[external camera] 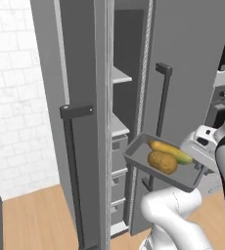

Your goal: Take the meat container that has the steak and place it on the second highest rack of the freezer. Then take the vegetable container that has the potato and cucumber and place it on the highest rack of the freezer.

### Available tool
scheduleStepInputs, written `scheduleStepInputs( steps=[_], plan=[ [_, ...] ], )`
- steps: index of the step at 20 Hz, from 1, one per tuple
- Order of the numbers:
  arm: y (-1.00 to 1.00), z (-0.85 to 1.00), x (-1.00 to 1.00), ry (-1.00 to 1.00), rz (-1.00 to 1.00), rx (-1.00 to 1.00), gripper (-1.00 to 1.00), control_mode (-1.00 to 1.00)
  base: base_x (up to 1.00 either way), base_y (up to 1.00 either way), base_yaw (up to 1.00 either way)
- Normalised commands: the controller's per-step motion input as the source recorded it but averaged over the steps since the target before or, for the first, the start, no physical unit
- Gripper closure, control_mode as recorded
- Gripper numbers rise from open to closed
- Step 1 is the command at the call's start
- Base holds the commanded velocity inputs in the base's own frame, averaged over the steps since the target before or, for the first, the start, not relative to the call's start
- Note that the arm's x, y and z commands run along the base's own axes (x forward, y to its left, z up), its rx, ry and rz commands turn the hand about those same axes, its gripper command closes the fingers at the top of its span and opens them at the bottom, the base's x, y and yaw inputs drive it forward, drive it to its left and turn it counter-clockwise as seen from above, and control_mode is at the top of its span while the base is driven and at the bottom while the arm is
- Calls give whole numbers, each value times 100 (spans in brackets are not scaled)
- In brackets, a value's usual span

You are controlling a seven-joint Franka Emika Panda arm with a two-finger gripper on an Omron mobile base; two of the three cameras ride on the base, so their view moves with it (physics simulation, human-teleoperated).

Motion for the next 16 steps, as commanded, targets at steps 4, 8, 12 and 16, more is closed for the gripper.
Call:
scheduleStepInputs(
  steps=[4,8,12,16],
  plan=[
    [0,0,0,0,0,0,100,100,24,30,22],
    [0,0,0,0,0,0,100,100,36,33,5],
    [4,4,7,0,0,6,100,-100,26,13,0],
    [7,36,6,-12,-4,26,100,-100,0,0,0]
  ],
)
